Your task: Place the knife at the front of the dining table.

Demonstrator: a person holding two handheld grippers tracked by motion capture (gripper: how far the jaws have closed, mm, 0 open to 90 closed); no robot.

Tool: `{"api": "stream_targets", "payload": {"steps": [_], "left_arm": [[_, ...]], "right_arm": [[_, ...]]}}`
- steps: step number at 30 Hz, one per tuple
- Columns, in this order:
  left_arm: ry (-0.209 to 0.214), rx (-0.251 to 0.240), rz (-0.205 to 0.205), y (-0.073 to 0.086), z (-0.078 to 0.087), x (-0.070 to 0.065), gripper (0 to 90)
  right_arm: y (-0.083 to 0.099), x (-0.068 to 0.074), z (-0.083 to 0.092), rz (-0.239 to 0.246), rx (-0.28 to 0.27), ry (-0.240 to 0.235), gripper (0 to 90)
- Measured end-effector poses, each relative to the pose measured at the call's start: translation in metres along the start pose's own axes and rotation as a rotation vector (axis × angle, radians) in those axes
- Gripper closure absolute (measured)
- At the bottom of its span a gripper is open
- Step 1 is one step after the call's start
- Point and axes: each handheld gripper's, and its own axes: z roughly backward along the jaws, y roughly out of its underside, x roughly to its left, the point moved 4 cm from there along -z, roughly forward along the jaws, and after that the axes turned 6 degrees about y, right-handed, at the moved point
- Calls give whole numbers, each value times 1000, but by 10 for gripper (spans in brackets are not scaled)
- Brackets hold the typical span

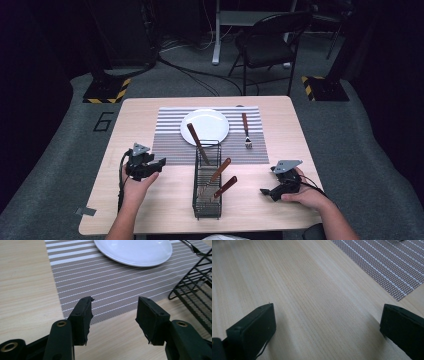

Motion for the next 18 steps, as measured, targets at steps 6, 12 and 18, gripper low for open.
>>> {"api": "stream_targets", "payload": {"steps": [6,12,18], "left_arm": [[37,1,-29,-6,1,-15,468],[73,5,-48,-14,5,-29,493],[73,-26,-79,-46,18,-37,506]], "right_arm": [[0,0,0,1,0,0,0],[0,0,0,0,0,0,0],[0,0,0,3,-1,1,0]]}}
